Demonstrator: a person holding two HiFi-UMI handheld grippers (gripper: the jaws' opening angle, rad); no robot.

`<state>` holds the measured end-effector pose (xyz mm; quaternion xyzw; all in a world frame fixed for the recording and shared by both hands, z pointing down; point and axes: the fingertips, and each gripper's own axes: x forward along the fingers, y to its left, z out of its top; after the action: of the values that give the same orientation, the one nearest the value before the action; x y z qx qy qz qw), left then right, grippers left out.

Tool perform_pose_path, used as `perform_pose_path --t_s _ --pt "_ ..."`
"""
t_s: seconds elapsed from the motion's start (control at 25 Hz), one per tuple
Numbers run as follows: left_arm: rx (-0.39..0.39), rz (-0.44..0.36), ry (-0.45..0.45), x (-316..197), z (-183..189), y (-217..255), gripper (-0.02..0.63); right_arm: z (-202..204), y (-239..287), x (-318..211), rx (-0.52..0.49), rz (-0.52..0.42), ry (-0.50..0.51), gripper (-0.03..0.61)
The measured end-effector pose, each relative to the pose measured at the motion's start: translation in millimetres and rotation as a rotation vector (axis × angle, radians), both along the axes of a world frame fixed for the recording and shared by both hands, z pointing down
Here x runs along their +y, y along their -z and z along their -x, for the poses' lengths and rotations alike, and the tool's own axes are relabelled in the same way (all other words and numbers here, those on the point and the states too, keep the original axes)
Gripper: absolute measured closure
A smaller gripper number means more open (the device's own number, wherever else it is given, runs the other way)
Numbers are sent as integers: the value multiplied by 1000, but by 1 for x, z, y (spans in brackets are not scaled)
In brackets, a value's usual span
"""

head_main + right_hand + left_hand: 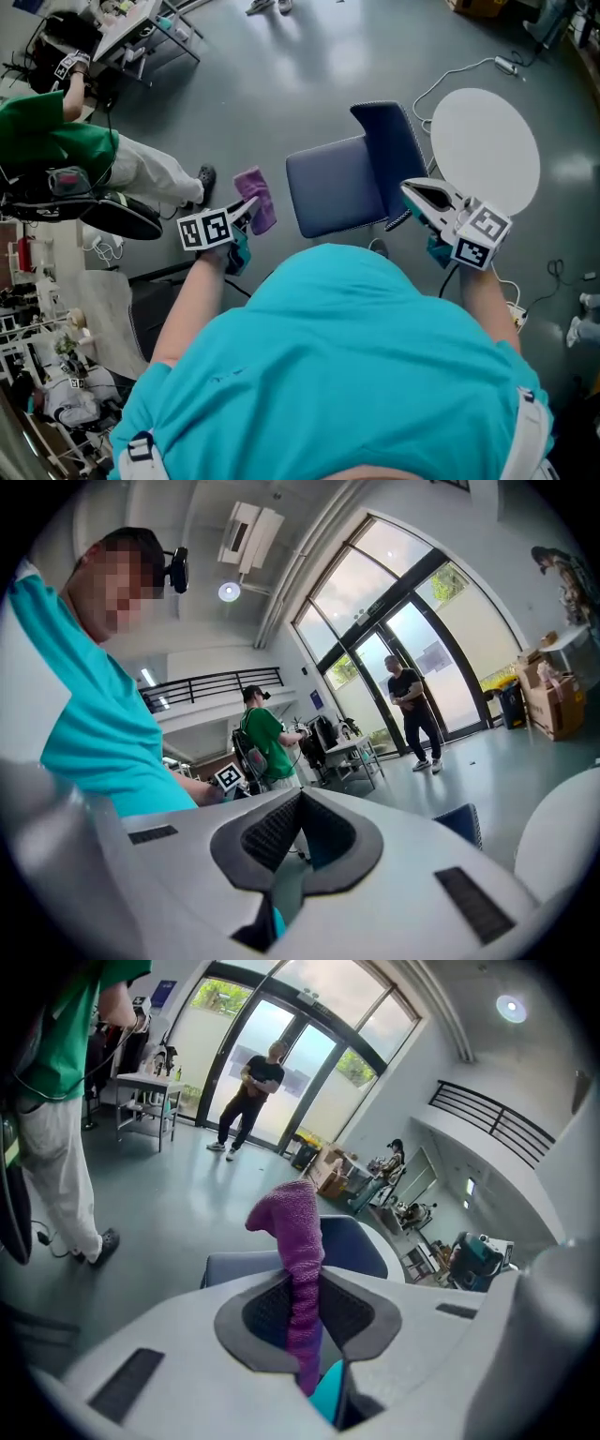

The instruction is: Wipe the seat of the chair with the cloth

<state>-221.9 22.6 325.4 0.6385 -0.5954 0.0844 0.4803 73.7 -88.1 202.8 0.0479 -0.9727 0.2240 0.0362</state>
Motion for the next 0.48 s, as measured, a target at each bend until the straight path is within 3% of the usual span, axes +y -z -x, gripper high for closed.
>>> perform_pose_path --t_s 0.24,0.48 --pt "41 92 -34 -21 41 -60 549 41 -30 3 24 4 -34 581" --pt "108 157 -119 -56 101 -150 549 104 -66 -7 80 -46 -194 581"
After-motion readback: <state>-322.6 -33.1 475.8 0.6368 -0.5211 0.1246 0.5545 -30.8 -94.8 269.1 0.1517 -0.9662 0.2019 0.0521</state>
